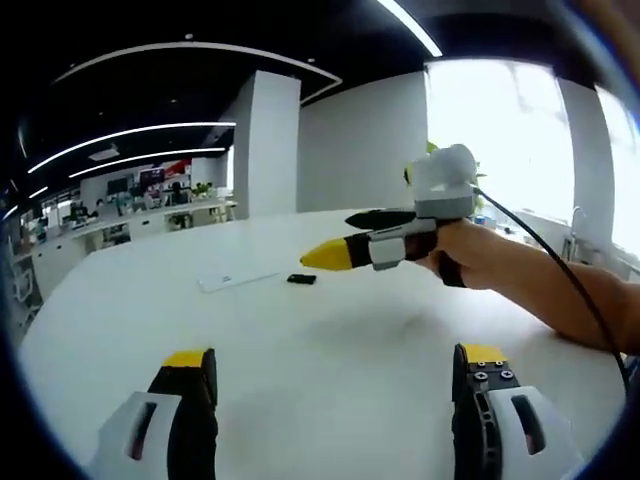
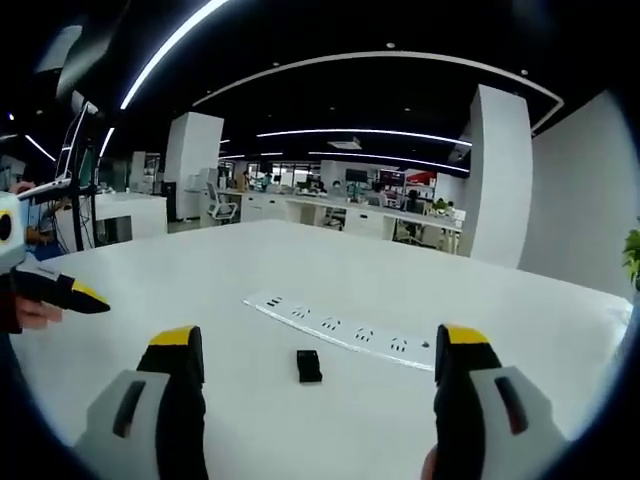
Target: Snap the two parts of the plastic buckle together until the buckle closes and remains connected.
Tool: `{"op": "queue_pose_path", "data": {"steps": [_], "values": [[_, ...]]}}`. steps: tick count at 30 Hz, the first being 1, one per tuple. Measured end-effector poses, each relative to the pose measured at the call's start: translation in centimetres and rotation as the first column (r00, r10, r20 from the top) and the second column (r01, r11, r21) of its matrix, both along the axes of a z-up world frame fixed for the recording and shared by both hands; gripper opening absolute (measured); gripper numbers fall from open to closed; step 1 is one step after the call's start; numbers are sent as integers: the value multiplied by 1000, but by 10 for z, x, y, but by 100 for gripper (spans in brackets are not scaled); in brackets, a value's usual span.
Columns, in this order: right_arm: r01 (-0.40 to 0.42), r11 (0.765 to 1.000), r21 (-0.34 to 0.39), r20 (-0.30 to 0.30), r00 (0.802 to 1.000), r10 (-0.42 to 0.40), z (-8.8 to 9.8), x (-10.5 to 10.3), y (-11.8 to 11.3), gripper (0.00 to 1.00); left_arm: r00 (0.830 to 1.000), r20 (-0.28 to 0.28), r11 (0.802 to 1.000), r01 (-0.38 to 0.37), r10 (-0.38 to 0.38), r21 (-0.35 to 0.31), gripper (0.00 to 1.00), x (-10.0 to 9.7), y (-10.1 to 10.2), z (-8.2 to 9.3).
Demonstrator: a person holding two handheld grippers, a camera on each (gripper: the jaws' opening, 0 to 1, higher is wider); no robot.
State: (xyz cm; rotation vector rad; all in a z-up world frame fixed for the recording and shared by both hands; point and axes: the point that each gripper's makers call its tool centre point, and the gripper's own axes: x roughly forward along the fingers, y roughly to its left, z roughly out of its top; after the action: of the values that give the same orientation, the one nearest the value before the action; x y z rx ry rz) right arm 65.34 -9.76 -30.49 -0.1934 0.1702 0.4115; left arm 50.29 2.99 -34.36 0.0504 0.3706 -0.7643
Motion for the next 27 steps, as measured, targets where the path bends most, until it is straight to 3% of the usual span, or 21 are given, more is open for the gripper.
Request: {"op": "queue_pose_path", "data": {"steps": [13, 27], "values": [[15, 999, -31, -14, 1000, -15, -3, -28, -14, 95, 1000, -3, 1000, 14, -14, 25, 99, 3, 1, -4], [28, 999, -43, -5, 1000, -28, -2, -37, -17, 97, 1000, -5, 1000, 10, -10, 28, 99, 1, 2, -6]]}}
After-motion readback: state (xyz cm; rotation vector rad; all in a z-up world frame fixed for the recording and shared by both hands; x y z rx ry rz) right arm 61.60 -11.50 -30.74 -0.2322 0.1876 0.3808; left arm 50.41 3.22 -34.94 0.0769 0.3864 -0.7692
